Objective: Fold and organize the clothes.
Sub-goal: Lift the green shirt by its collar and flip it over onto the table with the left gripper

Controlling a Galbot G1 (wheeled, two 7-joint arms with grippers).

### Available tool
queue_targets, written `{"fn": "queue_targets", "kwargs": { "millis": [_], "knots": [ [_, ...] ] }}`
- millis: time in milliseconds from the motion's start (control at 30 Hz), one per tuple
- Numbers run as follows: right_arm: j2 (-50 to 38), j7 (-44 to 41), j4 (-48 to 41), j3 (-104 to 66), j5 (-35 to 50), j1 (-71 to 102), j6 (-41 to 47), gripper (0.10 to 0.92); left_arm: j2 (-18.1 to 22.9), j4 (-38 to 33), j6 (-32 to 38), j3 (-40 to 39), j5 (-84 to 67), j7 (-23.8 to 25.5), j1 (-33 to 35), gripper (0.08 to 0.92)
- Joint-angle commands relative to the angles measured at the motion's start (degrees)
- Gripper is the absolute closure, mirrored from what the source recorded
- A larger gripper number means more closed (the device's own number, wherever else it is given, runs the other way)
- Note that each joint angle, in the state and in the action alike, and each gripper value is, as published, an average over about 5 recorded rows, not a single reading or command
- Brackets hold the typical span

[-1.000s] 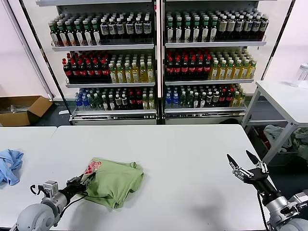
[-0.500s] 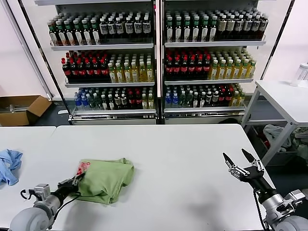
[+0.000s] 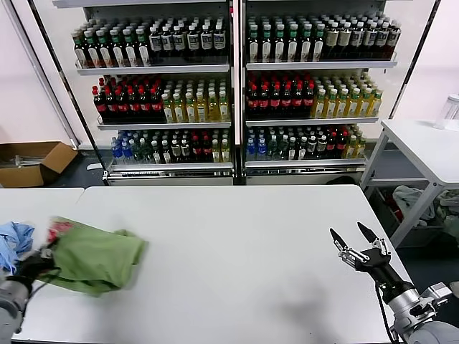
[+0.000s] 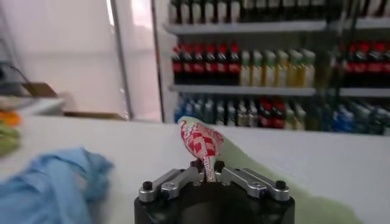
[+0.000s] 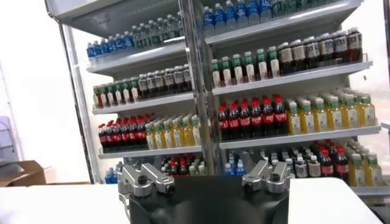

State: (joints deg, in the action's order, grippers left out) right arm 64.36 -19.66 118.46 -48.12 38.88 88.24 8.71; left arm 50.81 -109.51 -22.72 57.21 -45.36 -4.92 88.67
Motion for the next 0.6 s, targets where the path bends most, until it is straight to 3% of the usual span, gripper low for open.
{"fn": "queue_targets", "kwargs": {
  "millis": [33, 167, 300, 500, 600],
  "knots": [
    [0.15, -0.03, 0.03, 0.16, -0.16, -0.04, -0.06, 0.203, 1.54, -11.23, -0.27, 4.95, 0.79, -5.2, 0.96, 0.87],
    [0.4, -0.05, 0.6, -0.27, -0.28, 0.38, -0.01, 0.203, 3.57, -17.01, -1.2, -4.0, 3.36, -7.46, -0.86, 0.87],
    [0.71, -0.11, 0.92, -1.31, -0.41, 1.17, -0.05, 0.203, 4.81, -20.37, -1.26, -17.86, 8.13, -9.41, -2.6, 0.87],
    [1.86, -0.15, 2.1, -2.03, -1.35, 2.57, 0.14, 0.203, 6.93, -18.65, -3.02, -40.17, 11.07, -11.82, -9.03, 0.87],
    [2.26, -0.05, 2.93, -2.27, -1.84, 3.18, 0.45, 0.203, 9.27, -15.74, -5.68, -47.06, 6.88, -13.31, -13.95, 0.87]
  ]
}}
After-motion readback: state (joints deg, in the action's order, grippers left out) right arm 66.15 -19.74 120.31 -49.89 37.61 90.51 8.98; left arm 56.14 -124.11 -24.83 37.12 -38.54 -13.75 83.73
